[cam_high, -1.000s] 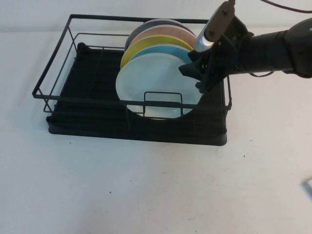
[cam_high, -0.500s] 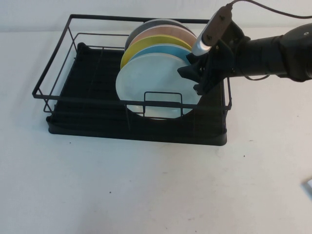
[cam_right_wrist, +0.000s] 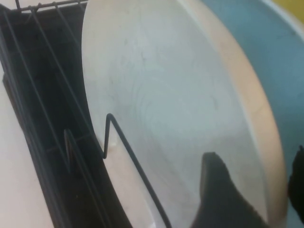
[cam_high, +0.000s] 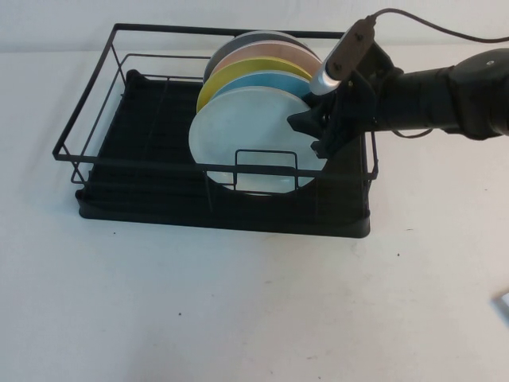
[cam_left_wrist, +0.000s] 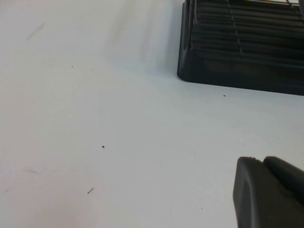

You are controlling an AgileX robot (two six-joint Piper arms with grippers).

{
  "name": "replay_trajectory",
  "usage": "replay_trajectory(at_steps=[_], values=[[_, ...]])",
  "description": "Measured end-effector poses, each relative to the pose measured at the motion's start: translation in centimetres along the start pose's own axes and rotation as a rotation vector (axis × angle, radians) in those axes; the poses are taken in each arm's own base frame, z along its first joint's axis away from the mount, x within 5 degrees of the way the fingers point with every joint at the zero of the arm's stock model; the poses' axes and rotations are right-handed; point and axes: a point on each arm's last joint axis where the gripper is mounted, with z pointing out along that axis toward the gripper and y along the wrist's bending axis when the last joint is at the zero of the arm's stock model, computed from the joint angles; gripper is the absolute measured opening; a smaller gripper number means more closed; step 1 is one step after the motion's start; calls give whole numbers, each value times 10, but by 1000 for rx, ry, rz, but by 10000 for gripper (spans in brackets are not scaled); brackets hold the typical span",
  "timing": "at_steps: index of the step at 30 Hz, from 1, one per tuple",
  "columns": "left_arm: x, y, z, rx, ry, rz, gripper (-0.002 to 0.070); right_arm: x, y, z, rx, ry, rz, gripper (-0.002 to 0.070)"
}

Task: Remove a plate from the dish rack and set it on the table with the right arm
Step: Grasp the plate from the shelf

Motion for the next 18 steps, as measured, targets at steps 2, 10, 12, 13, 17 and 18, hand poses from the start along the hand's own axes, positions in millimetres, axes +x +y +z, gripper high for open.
replay_trajectory(at_steps=[2, 10, 12, 13, 17, 18], values=[[0, 0, 0, 0, 0, 0, -4, -1, 0, 0, 7, -4, 8, 283], [0, 0, 0, 0, 0, 0, -4, -1, -2, 1, 40, -1, 0, 70], [0, 0, 0, 0, 0, 0, -4, -1, -3, 1, 49, 0, -10, 58], [0, 0, 0, 0, 0, 0, -4, -1, -3, 1, 49, 1, -12, 58], [0, 0, 0, 0, 0, 0, -4, -7, -3, -5, 59, -11, -24, 57], [0, 0, 0, 0, 0, 0, -4, -9, -3, -8, 64, -18, -28, 57]])
